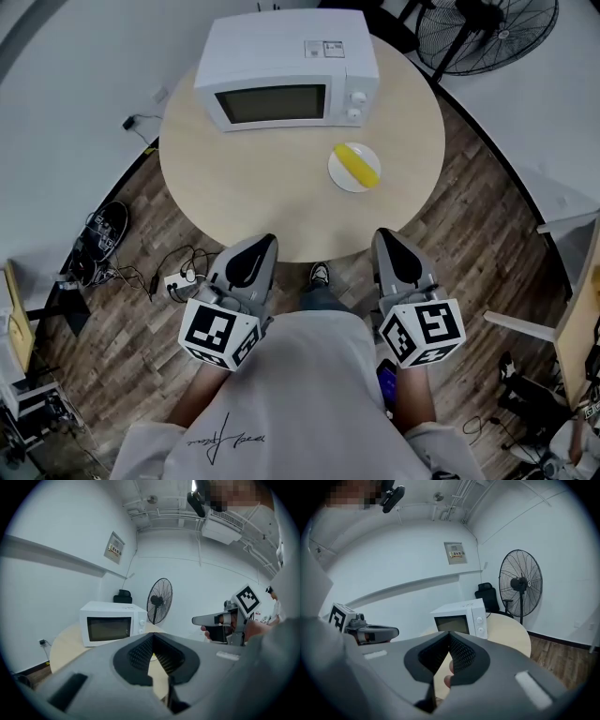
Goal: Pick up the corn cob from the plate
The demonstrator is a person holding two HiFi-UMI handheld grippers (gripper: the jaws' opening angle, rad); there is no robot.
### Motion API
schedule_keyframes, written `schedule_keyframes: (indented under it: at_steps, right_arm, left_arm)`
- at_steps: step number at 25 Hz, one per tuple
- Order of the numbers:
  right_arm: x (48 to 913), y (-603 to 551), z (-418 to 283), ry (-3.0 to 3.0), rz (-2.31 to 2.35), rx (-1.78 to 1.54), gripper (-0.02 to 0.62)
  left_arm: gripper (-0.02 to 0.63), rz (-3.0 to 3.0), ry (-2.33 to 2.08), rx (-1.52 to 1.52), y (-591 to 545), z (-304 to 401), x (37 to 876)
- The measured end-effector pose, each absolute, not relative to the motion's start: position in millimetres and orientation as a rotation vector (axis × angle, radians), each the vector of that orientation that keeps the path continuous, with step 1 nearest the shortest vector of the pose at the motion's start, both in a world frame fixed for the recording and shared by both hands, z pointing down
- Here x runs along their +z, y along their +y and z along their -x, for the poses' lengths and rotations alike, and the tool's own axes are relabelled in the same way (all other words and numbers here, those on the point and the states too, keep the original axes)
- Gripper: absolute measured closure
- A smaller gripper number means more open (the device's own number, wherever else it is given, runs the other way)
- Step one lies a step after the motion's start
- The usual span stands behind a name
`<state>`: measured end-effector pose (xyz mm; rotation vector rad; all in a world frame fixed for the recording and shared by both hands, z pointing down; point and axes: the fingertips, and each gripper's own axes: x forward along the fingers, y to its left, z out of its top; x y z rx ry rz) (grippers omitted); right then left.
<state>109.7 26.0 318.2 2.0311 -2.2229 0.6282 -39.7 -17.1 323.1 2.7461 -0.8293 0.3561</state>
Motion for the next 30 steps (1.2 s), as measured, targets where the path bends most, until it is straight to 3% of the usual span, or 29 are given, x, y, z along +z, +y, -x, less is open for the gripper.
schedule_keyframes:
  at_steps: [11, 30]
  right_arm:
    - [334, -7, -151, -2.287, -1.903, 0.638, 0.583]
    - [361, -43, -172, -2.322, -1.780, 0.619, 0.581]
  left_arm:
    - [0.615, -2.724, -0.910, 0.333, -38, -6, 329]
    - [0.615, -2.689, -0.987, 0.325, -42, -11, 335]
